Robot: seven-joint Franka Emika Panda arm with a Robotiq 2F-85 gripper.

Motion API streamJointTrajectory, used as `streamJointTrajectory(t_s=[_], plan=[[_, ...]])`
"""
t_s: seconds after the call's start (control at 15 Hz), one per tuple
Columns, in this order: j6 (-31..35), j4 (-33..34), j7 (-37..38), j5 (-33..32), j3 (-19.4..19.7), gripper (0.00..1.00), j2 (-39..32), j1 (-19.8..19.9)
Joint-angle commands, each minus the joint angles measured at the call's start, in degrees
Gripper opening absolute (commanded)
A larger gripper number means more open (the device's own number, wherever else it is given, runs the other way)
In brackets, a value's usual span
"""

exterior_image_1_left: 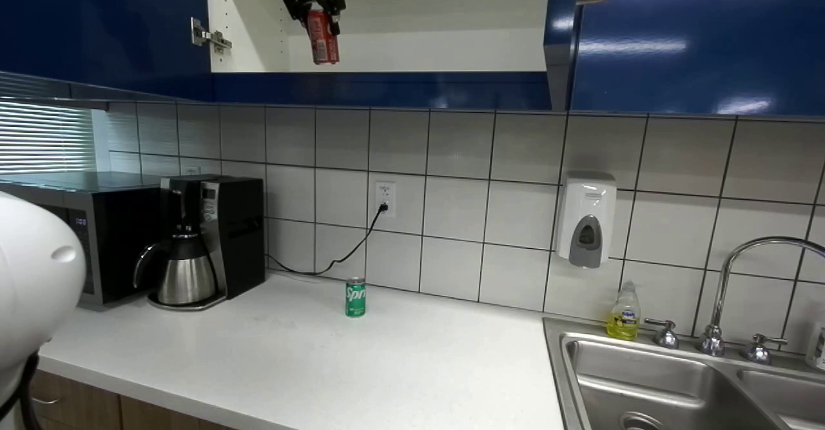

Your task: Put the red can in the cabinet

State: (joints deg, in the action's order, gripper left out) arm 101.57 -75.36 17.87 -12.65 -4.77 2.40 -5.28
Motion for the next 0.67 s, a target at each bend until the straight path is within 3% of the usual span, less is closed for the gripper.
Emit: streamJointTrajectory(t_s=[0.0, 0.6], plan=[[-4.9, 9.92, 2.18, -1.81, -0.82, 0.39, -5.35, -0.23], [-10.32, 22.16, 3.79, -2.26, 0.44, 0.39, -15.18, -0.76]])
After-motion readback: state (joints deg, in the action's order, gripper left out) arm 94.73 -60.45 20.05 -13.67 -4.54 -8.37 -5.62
